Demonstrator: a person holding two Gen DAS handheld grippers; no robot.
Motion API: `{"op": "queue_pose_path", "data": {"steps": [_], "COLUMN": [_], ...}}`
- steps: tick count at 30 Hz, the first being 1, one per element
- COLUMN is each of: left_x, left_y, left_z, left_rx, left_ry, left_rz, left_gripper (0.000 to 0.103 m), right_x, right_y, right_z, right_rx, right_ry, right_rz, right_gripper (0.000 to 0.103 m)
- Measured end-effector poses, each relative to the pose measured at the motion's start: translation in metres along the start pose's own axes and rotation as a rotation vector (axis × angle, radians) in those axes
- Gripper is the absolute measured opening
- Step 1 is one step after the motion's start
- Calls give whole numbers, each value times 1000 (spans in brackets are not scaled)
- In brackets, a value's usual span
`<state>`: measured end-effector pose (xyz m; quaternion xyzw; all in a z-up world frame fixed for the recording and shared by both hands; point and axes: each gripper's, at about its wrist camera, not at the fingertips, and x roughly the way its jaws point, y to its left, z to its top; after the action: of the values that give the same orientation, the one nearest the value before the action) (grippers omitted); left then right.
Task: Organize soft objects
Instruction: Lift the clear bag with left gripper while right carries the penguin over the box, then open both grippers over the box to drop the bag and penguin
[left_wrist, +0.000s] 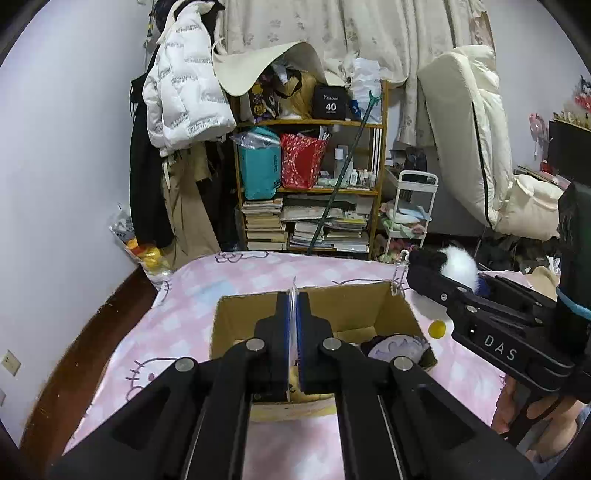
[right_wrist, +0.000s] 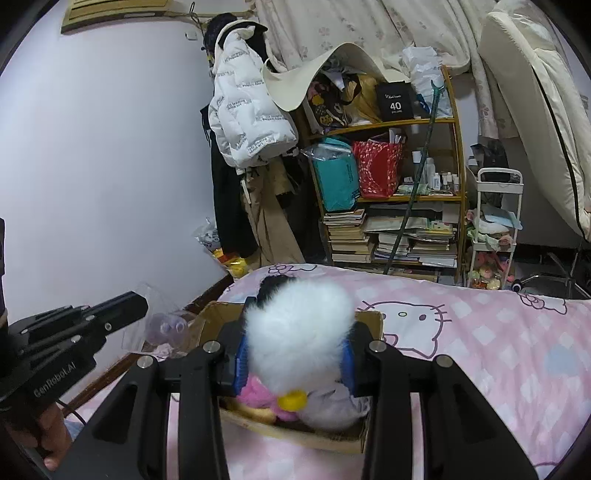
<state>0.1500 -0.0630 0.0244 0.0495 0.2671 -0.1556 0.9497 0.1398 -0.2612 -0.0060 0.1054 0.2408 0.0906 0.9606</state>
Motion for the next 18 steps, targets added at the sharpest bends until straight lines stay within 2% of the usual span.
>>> {"op": "queue_pose_path", "data": {"steps": [6, 14, 18], "left_x": [38, 55, 56], "left_y": [-1, 7, 14], "left_z": [-12, -23, -25], "left_rx": [33, -12, -43], "left_ry": [66, 100, 116], "left_rz": [0, 18, 8], "left_gripper": [4, 10, 15], "right_x": [33, 54, 54], "right_y": [-10, -18, -23], "right_z": [-11, -21, -23], "right_rx": [15, 10, 26], "right_ry": [82, 154, 159], "right_rz": [-4, -9, -7], "right_gripper": [41, 44, 59]}}
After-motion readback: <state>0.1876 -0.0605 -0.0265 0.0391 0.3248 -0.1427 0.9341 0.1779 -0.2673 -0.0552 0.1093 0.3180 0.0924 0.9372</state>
